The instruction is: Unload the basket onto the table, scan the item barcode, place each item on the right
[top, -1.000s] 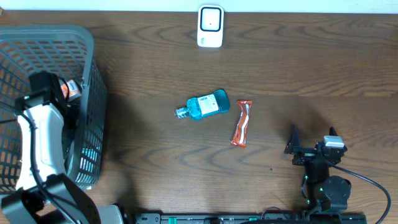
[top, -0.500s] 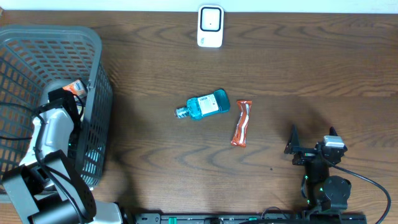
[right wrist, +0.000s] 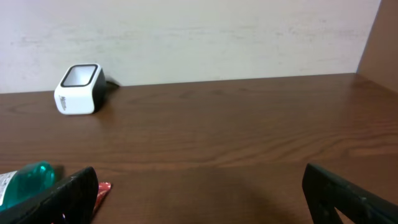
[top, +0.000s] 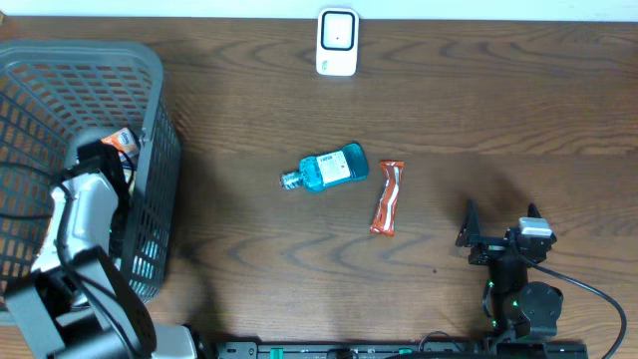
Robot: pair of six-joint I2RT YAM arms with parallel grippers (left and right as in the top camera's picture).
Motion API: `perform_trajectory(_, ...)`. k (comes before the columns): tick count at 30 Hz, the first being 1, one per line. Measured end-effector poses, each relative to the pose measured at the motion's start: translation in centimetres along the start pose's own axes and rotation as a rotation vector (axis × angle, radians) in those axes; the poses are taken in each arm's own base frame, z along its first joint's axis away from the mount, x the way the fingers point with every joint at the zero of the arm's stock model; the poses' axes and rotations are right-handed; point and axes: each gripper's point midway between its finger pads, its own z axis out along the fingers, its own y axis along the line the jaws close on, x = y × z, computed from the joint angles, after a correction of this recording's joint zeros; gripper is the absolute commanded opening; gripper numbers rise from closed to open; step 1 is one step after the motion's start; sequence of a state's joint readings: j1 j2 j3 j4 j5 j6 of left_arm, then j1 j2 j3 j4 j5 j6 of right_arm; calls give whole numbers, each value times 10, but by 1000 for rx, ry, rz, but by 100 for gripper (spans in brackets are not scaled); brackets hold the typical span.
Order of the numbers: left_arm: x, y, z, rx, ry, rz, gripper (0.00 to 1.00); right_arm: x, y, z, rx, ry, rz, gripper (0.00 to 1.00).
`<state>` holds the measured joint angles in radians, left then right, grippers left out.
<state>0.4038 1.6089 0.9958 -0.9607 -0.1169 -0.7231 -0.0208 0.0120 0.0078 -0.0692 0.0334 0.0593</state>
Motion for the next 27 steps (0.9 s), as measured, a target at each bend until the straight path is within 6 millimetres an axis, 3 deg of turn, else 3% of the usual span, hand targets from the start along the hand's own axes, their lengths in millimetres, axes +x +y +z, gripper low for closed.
perform_trajectory(3, -20, -14, -41, 109, -90, 17, 7, 0, 0, 0, 0, 0, 0, 99)
perform_trajectory(7, -52, -26, -130, 317, -307, -3, 7, 0, 0, 0, 0, 0, 0, 99)
perform_trajectory(10, -60, -17, -200, 478, -477, -38, 7, 0, 0, 0, 0, 0, 0, 99)
perform_trajectory(13, -55, -3, -248, 606, -590, -73, 7, 0, 0, 0, 0, 0, 0, 99)
perform_trajectory(17, -23, 5, -299, 850, -638, -55, 7, 0, 0, 0, 0, 0, 0, 99)
perform_trajectory(20, 18, -9, -331, 1053, -592, 75, 7, 0, 0, 0, 0, 0, 0, 99)
perform_trajectory(23, 68, -27, -346, 1184, -497, 286, 7, 0, 0, 0, 0, 0, 0, 99)
perform_trajectory(27, 127, -47, -350, 1257, -405, 583, 7, 0, 0, 0, 0, 0, 0, 99)
